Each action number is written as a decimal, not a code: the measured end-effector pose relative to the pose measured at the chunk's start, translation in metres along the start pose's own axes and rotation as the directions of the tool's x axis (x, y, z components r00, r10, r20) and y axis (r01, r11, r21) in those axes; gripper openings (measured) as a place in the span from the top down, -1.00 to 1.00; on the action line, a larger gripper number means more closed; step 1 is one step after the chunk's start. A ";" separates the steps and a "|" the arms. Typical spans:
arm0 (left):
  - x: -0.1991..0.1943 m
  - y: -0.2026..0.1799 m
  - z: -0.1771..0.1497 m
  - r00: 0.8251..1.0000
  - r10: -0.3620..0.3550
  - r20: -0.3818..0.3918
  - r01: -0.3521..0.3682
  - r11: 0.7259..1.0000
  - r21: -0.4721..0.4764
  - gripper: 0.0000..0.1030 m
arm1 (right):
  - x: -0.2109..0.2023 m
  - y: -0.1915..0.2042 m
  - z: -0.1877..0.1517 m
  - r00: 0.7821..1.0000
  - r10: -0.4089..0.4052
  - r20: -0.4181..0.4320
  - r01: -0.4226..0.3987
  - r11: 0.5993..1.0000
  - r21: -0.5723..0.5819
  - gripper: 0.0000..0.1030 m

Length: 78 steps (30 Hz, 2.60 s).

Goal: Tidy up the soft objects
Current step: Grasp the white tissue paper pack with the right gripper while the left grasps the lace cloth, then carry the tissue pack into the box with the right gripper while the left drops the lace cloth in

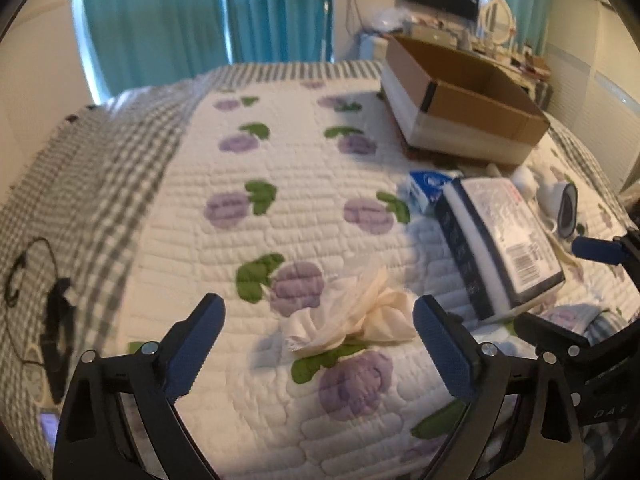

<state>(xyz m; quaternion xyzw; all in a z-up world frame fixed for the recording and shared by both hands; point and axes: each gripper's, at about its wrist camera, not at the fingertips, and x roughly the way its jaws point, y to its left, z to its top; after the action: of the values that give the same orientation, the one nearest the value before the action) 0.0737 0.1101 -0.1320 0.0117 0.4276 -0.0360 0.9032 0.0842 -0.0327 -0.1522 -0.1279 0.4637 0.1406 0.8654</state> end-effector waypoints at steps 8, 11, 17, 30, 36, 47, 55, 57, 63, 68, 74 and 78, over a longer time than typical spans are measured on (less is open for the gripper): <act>0.034 0.001 -0.005 0.992 -0.084 -0.094 0.083 0.996 -0.018 -0.26 | 0.020 0.000 0.009 0.999 0.018 -0.044 -0.017 0.999 0.032 -0.73; 0.038 0.003 -0.008 0.987 -0.107 -0.117 0.104 0.994 -0.031 0.12 | 0.017 0.002 0.010 1.000 0.015 -0.027 -0.014 1.000 0.022 -0.66; 0.030 0.005 -0.007 0.982 -0.126 -0.141 0.120 0.991 -0.052 0.64 | 0.010 0.002 0.009 0.999 0.030 -0.011 -0.030 0.999 0.017 -0.46; -0.034 -0.009 0.017 0.998 -0.066 -0.021 0.066 0.998 -0.009 0.72 | -0.034 -0.004 0.005 0.990 0.083 0.114 -0.088 0.995 0.036 0.02; -0.074 -0.018 0.039 0.998 -0.035 0.061 0.035 0.999 -0.004 0.72 | -0.071 -0.011 0.003 0.973 0.104 0.208 -0.117 0.992 0.050 0.05; -0.124 -0.060 0.088 0.979 -0.036 0.199 0.024 0.998 0.060 0.72 | -0.151 -0.058 0.035 0.913 0.078 0.401 -0.115 0.991 0.068 0.05; -0.112 -0.089 0.137 0.971 -0.064 0.230 0.038 0.992 0.119 0.72 | -0.184 -0.112 0.083 0.874 0.028 0.485 -0.082 0.993 0.091 0.04; -0.100 -0.095 0.148 0.972 -0.072 0.223 0.043 0.990 0.132 0.72 | -0.180 -0.125 0.096 0.874 0.005 0.486 -0.062 0.993 0.101 0.04; -0.055 -0.114 0.180 0.978 -0.079 0.193 0.046 0.985 0.168 0.72 | -0.135 -0.167 0.126 0.887 -0.004 0.461 -0.062 0.990 0.130 0.03; -0.007 -0.129 0.206 0.980 -0.103 0.170 0.073 0.982 0.175 0.72 | -0.071 -0.196 0.141 0.918 0.017 0.397 -0.083 0.985 0.149 0.03; 0.051 -0.145 0.220 0.986 -0.106 0.126 0.078 0.975 0.207 0.72 | -0.011 -0.218 0.148 0.936 0.017 0.353 -0.082 0.982 0.169 0.02; 0.073 -0.147 0.222 0.985 -0.121 0.120 0.095 0.975 0.202 0.70 | 0.010 -0.225 0.152 0.937 0.018 0.350 -0.083 0.982 0.171 -0.06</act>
<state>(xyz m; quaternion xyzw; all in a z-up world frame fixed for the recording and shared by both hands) 0.2795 -0.0523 -0.0462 0.0746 0.3614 -0.1275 0.9206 0.2872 -0.1870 -0.0583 -0.0092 0.3181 0.1402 0.9376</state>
